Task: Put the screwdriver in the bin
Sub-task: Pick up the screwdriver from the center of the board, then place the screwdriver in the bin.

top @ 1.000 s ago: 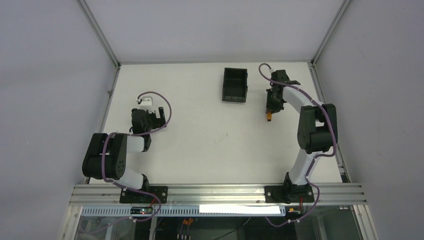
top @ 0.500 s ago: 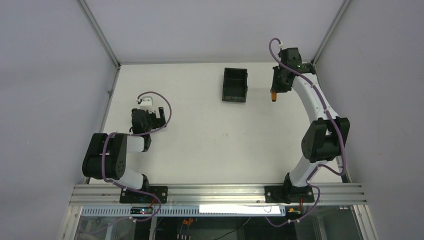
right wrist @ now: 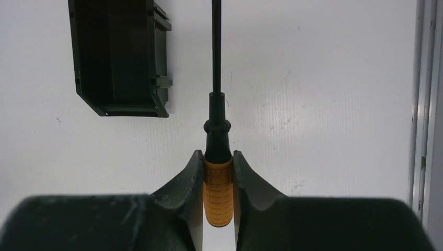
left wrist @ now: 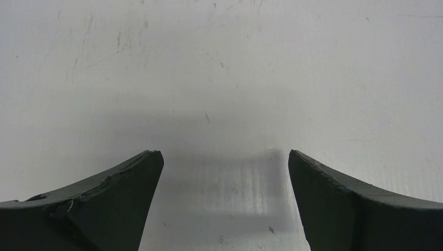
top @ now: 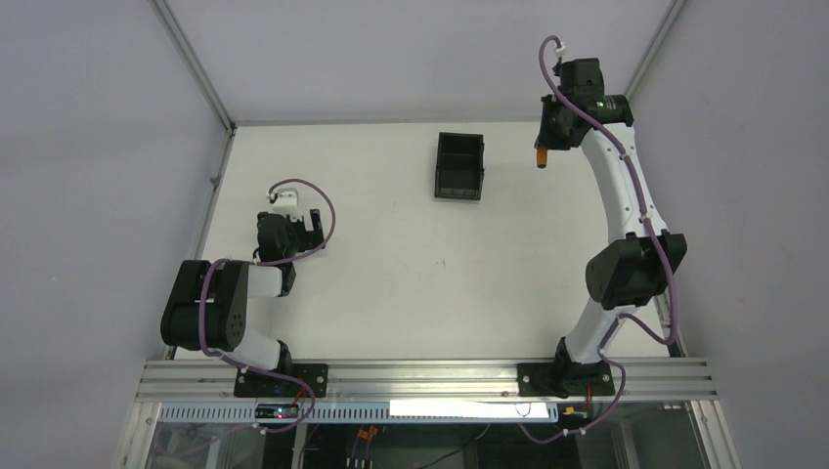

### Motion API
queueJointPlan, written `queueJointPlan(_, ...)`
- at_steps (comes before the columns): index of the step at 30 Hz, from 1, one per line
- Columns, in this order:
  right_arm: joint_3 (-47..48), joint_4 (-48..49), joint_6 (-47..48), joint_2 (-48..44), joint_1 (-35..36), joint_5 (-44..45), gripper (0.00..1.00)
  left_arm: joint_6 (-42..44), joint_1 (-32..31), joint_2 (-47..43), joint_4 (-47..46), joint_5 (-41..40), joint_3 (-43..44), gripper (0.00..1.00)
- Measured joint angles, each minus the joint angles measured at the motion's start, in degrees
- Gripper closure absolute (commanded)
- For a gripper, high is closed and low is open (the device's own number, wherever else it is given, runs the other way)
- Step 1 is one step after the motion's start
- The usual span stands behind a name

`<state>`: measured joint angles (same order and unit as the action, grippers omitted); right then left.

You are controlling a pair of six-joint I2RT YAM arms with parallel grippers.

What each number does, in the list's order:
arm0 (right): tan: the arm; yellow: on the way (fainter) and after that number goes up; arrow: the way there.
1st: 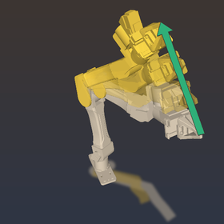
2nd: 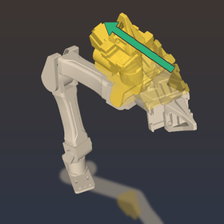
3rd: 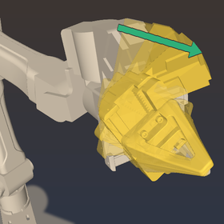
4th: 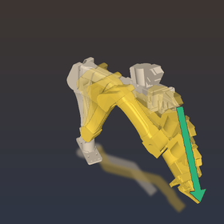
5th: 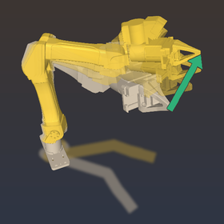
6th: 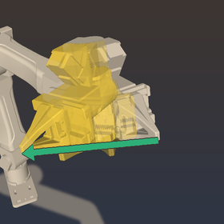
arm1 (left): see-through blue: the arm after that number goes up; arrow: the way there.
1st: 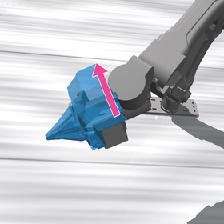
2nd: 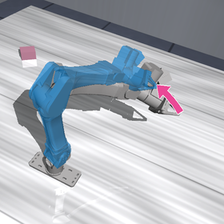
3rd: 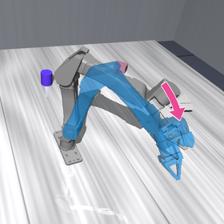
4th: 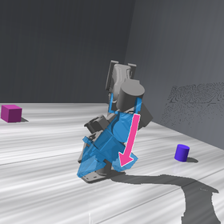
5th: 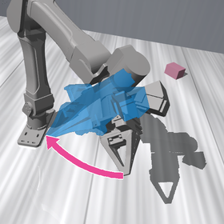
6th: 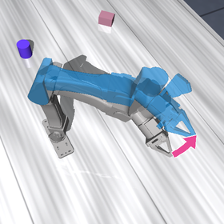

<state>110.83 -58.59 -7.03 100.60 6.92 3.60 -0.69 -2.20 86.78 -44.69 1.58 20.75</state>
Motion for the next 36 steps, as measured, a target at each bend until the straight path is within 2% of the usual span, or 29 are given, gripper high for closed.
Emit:
queueJointPlan(6,3.1,-1.5,-0.6,4.3,1.0,-0.4,0.98,0.0,0.0,0.0,0.0,0.0,0.0,0.01)
queueJointPlan(23,11.0,-0.3,-4.4,14.4,10.2,-1.2,0.98,0.0,0.0,0.0,0.0,0.0,0.0,0.01)
queueJointPlan(36,14.2,6.7,-2.1,22.0,13.7,-2.6,0.99,0.0,0.0,0.0,0.0,0.0,0.0,0.01)
